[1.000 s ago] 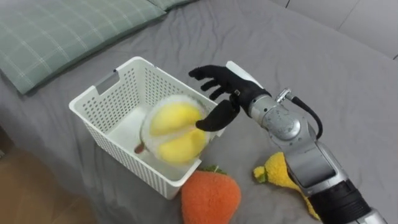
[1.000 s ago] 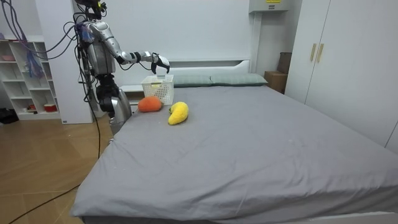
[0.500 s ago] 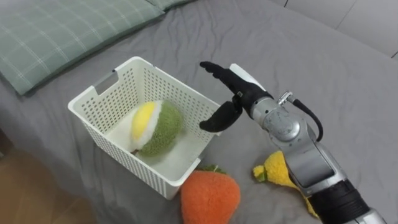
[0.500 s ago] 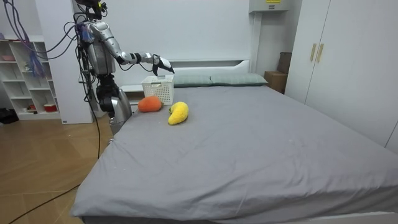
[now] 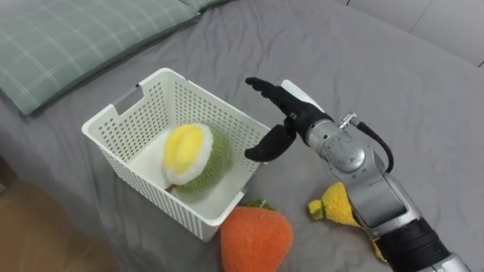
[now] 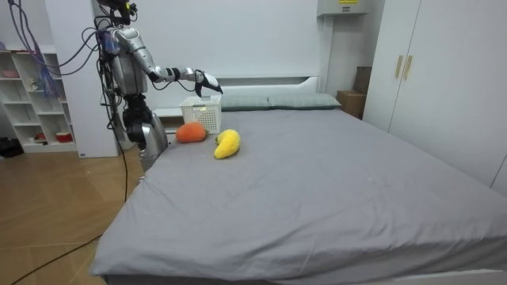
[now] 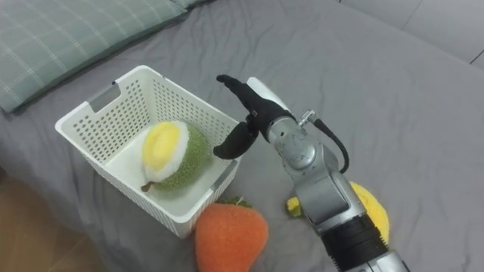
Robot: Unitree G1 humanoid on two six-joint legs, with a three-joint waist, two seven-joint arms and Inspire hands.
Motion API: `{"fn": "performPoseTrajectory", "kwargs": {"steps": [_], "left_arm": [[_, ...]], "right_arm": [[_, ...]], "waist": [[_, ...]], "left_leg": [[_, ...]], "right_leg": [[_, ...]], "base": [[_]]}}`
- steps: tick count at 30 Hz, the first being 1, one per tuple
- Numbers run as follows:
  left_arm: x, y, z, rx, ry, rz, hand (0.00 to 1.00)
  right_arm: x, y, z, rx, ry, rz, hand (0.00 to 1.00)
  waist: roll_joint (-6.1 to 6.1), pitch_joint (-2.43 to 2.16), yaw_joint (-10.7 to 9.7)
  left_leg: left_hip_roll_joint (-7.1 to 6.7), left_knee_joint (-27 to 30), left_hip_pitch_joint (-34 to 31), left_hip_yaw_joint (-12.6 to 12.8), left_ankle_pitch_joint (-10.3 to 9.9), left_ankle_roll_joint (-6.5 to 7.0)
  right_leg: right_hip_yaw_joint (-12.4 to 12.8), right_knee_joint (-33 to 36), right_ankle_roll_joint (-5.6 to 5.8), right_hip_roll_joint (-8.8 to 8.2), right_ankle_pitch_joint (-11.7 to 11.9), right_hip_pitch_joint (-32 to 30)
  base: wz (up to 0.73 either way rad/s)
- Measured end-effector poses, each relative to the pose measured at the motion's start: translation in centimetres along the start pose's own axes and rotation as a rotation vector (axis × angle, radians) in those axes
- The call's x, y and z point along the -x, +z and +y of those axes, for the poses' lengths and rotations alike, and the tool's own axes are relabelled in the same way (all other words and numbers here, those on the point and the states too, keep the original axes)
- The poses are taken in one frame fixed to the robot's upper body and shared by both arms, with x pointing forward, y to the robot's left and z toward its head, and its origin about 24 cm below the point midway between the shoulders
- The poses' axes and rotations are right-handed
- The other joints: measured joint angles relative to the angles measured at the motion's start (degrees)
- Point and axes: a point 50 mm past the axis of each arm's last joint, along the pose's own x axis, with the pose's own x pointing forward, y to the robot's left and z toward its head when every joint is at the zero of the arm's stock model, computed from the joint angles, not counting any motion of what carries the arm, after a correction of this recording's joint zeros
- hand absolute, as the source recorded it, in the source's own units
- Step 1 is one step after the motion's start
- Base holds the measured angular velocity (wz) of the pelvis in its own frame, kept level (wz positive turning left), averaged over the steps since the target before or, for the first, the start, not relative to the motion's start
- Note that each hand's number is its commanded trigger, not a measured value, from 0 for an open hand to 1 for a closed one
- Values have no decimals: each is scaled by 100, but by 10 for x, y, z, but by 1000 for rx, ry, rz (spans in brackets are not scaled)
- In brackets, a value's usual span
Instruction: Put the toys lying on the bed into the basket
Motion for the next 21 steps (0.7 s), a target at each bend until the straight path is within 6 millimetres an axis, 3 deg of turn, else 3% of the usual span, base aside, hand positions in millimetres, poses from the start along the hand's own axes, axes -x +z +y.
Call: {"fn": "performPoseTrajectory", "kwargs": {"steps": [6,9,15,16,21], "left_arm": [[1,-9,1,10,1,19,0],[1,-10,1,12,0,23,0],[1,-14,-1,16,-5,23,0],[1,-15,-1,16,-3,25,0],[2,-20,1,19,11,36,0]], "right_arm": [[1,-2,-6,-30,-39,0,0],[3,-6,-12,-45,-62,9,0],[11,-14,-31,-63,-137,16,0],[13,-15,-32,-60,-142,18,0],[27,-29,-38,-87,-195,43,0]], "waist": [[55,3,-195],[92,-3,-330],[195,-93,-551],[200,-127,-661],[225,-149,-979]], "left_leg": [[-4,52,4,5,-6,7],[15,48,36,86,-6,8],[71,-84,187,352,-9,16],[85,-103,202,410,-10,16],[106,-217,324,550,-12,20]], "right_leg": [[31,8,0,-3,0,30],[196,15,0,6,0,28],[507,24,-2,33,2,28],[551,24,-2,36,2,23],[654,29,-2,40,2,27]], "base": [[1],[-12],[-24],[-22],[-15]]}}
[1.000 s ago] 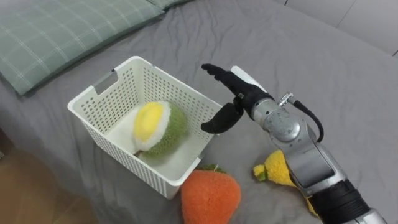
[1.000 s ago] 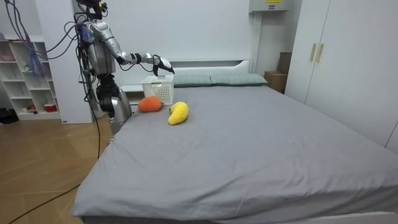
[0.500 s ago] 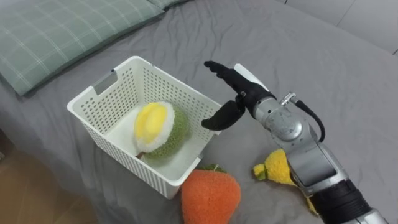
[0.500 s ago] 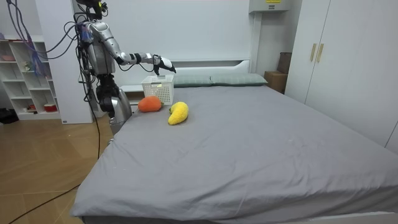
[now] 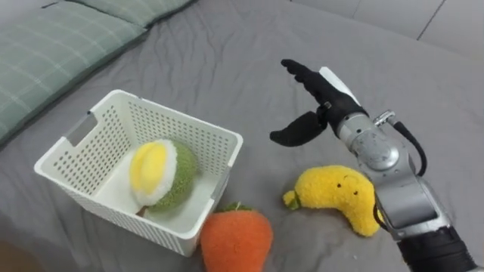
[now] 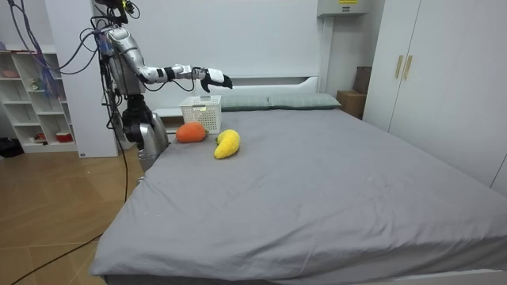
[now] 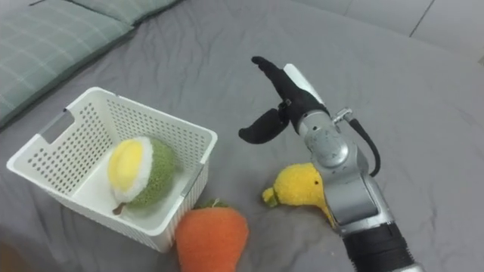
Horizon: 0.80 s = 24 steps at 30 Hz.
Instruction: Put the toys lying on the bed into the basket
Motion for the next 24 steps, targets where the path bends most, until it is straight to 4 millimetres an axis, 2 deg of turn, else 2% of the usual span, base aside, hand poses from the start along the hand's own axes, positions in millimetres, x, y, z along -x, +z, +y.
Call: {"fn": "performPoseTrajectory", "kwargs": {"steps": [2,5,8,11,16,21,24], "left_arm": [[1,-3,3,0,8,7,0],[0,-2,3,-1,12,6,0],[0,-5,3,38,28,12,0],[0,-3,3,55,36,-8,0],[0,-3,3,62,40,-13,0],[0,-3,3,62,41,-12,0],[0,-3,2,93,37,-14,0]], "right_arm": [[3,-6,-5,-12,-28,19,0],[6,-15,-8,-7,-52,47,0],[7,-25,-9,-16,-60,82,0],[10,-38,-18,-30,-97,130,0],[17,-49,-19,-12,-100,161,0],[27,-65,-11,4,-79,218,0],[29,-72,-5,-2,-59,241,0]], "waist": [[8,6,-149],[17,17,-261],[15,40,-431],[-32,82,-526],[-36,78,-576],[-43,70,-591],[-52,65,-571]], "left_leg": [[24,-63,79,102,-4,4],[42,-109,197,197,-4,3],[49,-196,287,253,-16,2],[54,-193,255,297,-21,5],[63,-179,269,381,-30,14],[67,-246,346,420,-30,15],[91,-272,361,543,-31,13]], "right_leg": [[89,-1,1,11,1,8],[139,-2,1,15,0,55],[247,-5,1,37,0,92],[299,3,1,40,0,36],[423,5,1,52,0,7],[460,2,1,59,0,0],[577,2,1,78,0,-11]], "base": [[-24],[-19],[-15],[-8],[-8],[-7],[-17]]}}
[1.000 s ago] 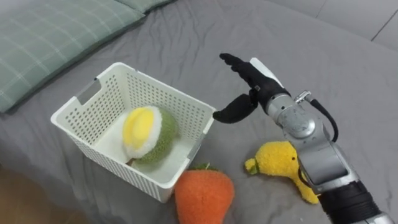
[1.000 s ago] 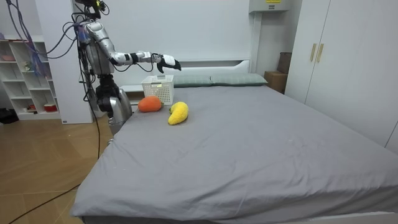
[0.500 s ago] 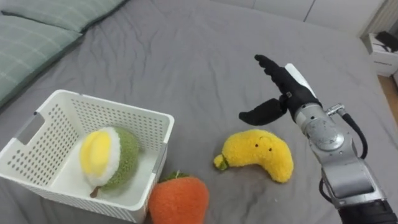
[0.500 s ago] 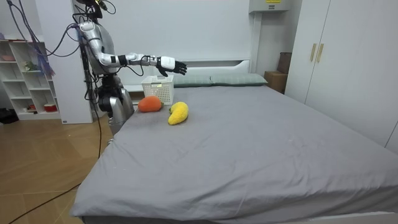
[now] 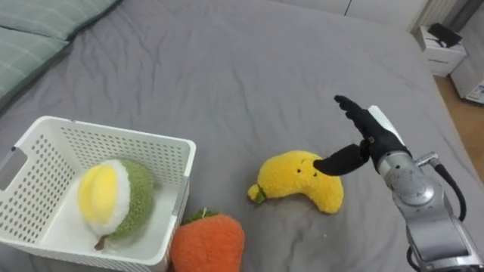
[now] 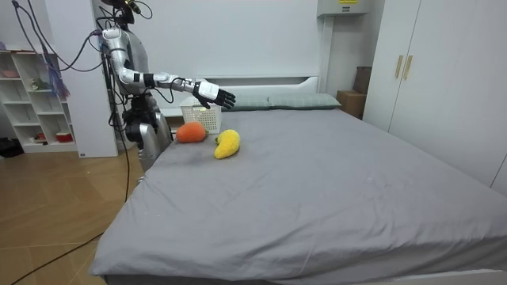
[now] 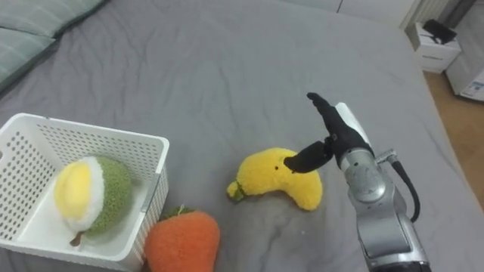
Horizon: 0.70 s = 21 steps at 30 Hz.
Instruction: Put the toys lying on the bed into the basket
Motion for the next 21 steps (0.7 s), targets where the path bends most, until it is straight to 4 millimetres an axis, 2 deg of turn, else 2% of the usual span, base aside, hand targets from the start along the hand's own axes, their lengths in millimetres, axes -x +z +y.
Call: {"fn": "performPoseTrajectory", "kwargs": {"steps": [5,8,11,12,14,17,19,21], "left_arm": [[0,5,-2,23,-8,-11,0],[-1,6,-3,34,-8,-2,0],[-3,12,-4,27,-7,-5,0],[-4,14,-4,22,-6,-5,0],[-5,23,-6,-10,-6,-8,0],[-6,33,-11,-38,-17,-28,0],[-7,36,-14,-39,-29,-43,0],[-7,36,-14,-36,-31,-40,0]], "right_arm": [[-4,-25,10,-15,11,101,0],[-6,-37,16,-18,27,154,0],[-18,-36,16,-18,29,183,0],[-21,-35,15,-16,26,186,0],[-35,-32,10,-26,2,205,0],[-43,-32,5,-56,-23,230,0],[-50,-26,0,-84,-41,219,0],[-52,-26,-2,-91,-67,226,0]], "waist": [[-65,-44,73],[-75,-44,134],[-92,-37,171],[-101,-31,173],[-155,17,254],[-166,55,313],[-164,91,346],[-154,99,355]], "left_leg": [[27,4,-112,68,2,-4],[30,26,-240,76,3,-6],[41,91,-558,71,21,-19],[43,133,-633,71,30,-21],[56,248,-960,56,75,-33],[58,343,-1221,-29,79,-39],[56,355,-1431,-76,98,-45],[53,385,-1545,-153,98,-45]], "right_leg": [[8,92,0,10,0,-174],[3,107,0,8,0,-297],[-9,209,-12,6,7,-634],[-6,229,-12,5,7,-720],[-39,330,-27,-3,17,-1046],[-158,348,-35,-13,22,-1234],[-218,344,-67,-15,41,-1412],[-330,342,-69,-24,42,-1475]], "base": [[-6],[0],[0],[0],[3],[17],[15],[21]]}}
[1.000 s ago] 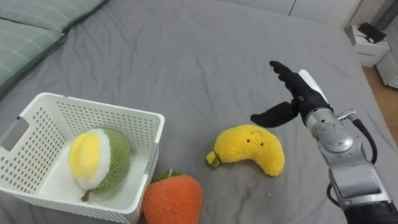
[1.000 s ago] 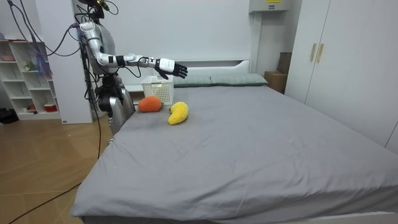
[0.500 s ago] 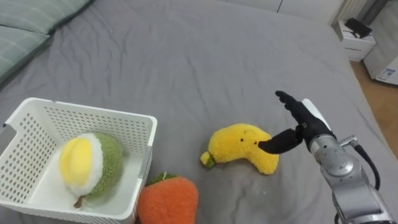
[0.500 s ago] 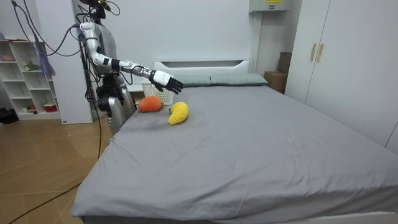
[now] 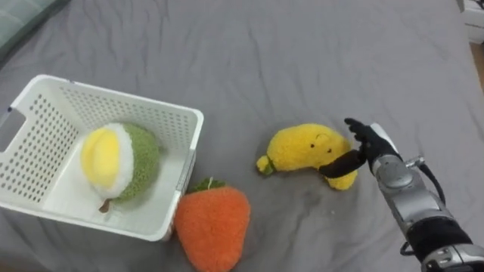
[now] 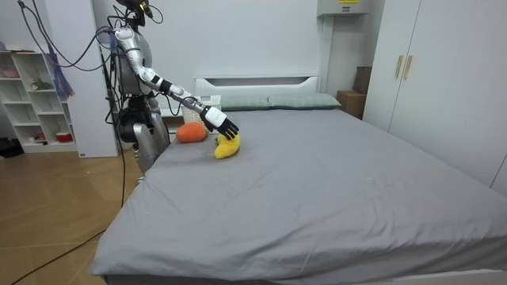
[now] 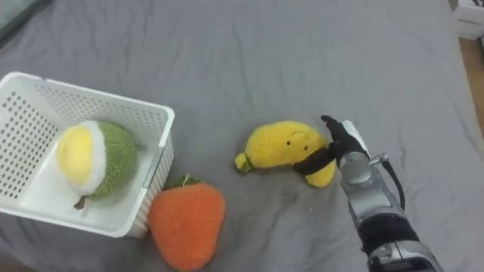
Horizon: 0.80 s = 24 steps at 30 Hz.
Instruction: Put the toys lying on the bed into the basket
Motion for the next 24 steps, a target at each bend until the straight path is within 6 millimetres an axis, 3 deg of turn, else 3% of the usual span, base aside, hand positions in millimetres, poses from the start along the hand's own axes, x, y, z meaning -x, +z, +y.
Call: {"fn": "performPoseTrajectory", "kwargs": {"steps": [12,14,16,24], "left_arm": [[0,0,-3,18,-7,-8,0],[0,2,-4,25,-12,-14,0],[0,4,-5,24,-18,-23,0],[-1,6,-6,13,-33,-32,0]], "right_arm": [[-5,-3,-10,-63,-107,21,0],[-5,-6,-15,-58,-125,36,73],[-5,-6,-18,-54,-143,35,100],[-5,-9,-19,-51,-164,41,100]], "waist": [[64,56,118],[66,57,117],[66,57,118],[69,63,137]], "left_leg": [[-10,35,-268,-141,1,-3],[-14,33,-283,-160,1,-3],[-14,33,-303,-160,1,-3],[-12,33,-322,-149,2,-5]], "right_leg": [[-287,-67,1,-18,-1,-157],[-282,-66,1,-18,-1,-169],[-288,-66,1,-18,-1,-190],[-298,-66,1,-19,-1,-213]], "base": [[8],[0],[0],[0]]}}
